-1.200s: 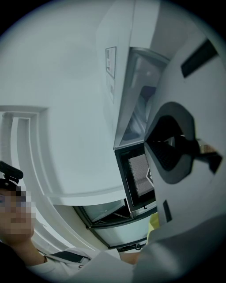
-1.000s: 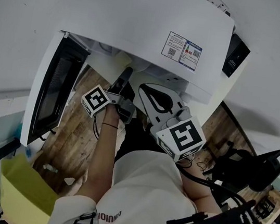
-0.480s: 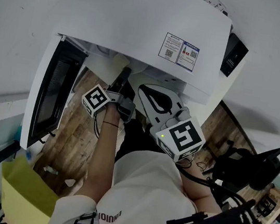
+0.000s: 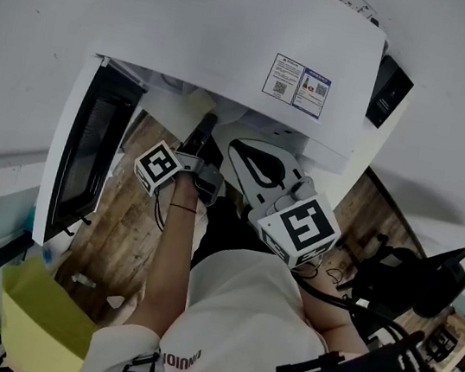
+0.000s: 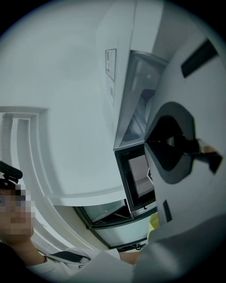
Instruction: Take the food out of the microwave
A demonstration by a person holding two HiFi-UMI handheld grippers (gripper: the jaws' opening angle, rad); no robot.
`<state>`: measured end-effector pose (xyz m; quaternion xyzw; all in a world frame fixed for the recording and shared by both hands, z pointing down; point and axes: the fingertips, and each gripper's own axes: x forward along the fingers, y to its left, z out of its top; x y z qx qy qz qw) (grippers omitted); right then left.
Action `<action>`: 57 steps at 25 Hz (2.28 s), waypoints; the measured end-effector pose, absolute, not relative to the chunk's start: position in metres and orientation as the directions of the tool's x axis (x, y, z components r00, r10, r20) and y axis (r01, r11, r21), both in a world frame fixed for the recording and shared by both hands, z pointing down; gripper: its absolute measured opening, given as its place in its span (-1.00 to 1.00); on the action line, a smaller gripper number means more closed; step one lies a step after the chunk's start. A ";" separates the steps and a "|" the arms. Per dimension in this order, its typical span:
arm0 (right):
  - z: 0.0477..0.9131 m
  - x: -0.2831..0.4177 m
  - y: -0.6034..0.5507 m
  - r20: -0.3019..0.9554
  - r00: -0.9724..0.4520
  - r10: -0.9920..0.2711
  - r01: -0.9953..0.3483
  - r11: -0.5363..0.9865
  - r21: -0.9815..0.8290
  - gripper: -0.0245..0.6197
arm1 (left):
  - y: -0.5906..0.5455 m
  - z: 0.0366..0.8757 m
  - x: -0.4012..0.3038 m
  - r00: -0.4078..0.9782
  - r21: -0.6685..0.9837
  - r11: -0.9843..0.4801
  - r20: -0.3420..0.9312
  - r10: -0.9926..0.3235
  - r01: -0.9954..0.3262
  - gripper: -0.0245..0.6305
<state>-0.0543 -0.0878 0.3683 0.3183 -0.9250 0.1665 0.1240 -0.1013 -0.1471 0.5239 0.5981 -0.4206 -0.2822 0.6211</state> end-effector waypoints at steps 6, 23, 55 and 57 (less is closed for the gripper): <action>0.366 -0.056 -0.086 0.328 -0.776 -0.538 -0.617 0.754 -0.226 -0.86 | -0.142 0.523 -0.105 0.477 0.979 0.124 0.188 -0.859 -0.163 -0.85; 0.360 -0.064 -0.075 0.301 -0.810 -0.504 -0.575 0.784 -0.235 -0.86 | -0.125 0.501 -0.113 0.446 0.992 0.074 0.113 -0.888 -0.105 -0.85; 0.343 -0.086 -0.058 0.247 -0.878 -0.410 -0.463 0.859 -0.217 -0.86 | -0.083 0.460 -0.155 0.299 0.996 0.051 0.072 -0.951 -0.076 -0.85; 0.342 -0.087 -0.057 0.244 -0.882 -0.404 -0.455 0.863 -0.218 -0.86 | -0.080 0.457 -0.157 0.289 0.996 0.048 0.069 -0.955 -0.078 -0.85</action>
